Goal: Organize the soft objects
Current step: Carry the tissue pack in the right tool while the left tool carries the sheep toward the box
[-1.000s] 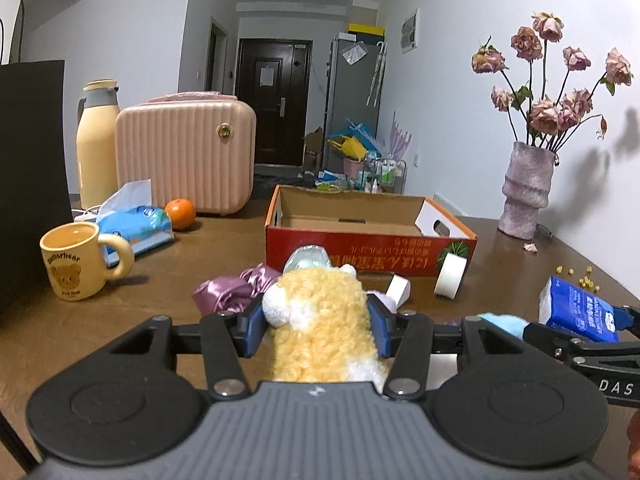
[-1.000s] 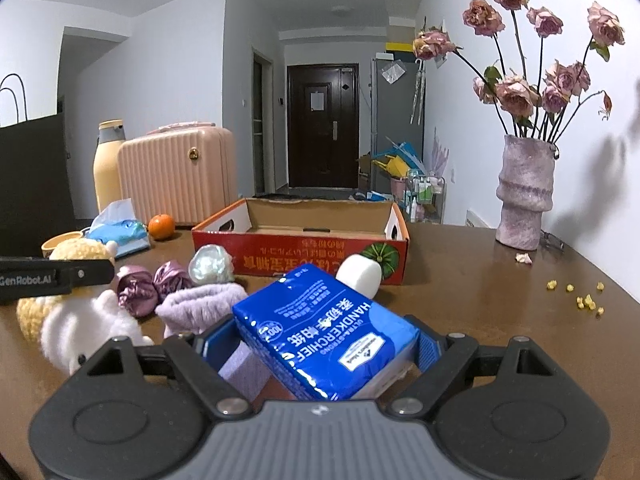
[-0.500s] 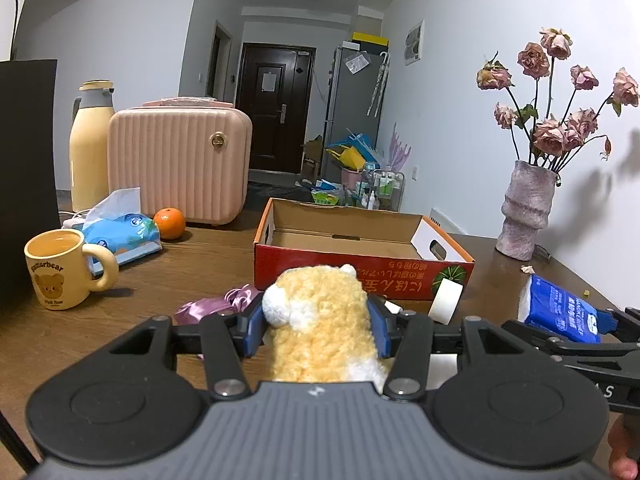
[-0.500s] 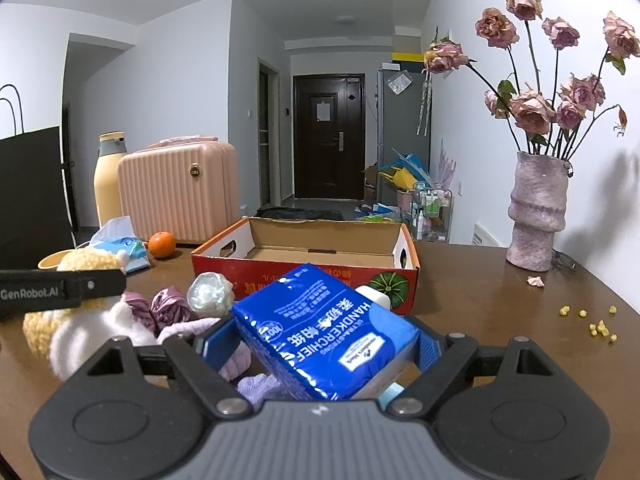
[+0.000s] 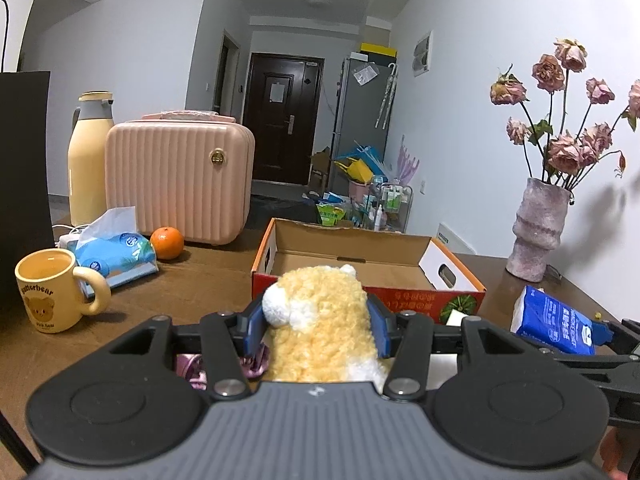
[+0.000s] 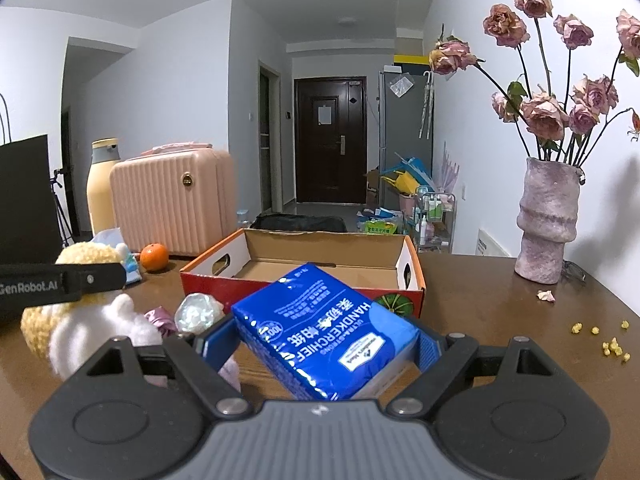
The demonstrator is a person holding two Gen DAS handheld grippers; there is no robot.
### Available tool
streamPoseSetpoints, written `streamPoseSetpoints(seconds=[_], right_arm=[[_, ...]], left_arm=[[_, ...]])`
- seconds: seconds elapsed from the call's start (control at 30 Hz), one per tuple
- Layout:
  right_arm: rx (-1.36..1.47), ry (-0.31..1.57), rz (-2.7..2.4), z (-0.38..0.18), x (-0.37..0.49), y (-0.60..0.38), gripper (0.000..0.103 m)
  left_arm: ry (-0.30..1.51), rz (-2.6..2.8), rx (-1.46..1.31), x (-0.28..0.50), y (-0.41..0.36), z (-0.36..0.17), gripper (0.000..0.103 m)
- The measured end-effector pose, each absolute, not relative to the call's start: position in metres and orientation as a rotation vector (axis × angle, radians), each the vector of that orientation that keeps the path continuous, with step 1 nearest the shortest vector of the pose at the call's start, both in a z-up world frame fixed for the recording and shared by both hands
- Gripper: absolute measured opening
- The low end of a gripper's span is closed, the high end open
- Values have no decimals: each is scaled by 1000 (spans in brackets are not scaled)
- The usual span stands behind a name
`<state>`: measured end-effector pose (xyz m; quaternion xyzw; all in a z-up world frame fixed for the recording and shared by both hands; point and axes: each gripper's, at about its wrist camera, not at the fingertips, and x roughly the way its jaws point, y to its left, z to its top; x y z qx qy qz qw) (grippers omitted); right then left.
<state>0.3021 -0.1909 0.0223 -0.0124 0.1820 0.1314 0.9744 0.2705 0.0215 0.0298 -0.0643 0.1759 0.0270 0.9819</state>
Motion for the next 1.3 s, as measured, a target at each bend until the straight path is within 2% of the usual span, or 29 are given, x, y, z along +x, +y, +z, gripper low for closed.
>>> streamPoseSetpoints(seconds=[1.3], right_arm=[[2, 326, 248, 52, 427, -196, 86]], left_arm=[[331, 85, -155, 369, 14, 43, 52]])
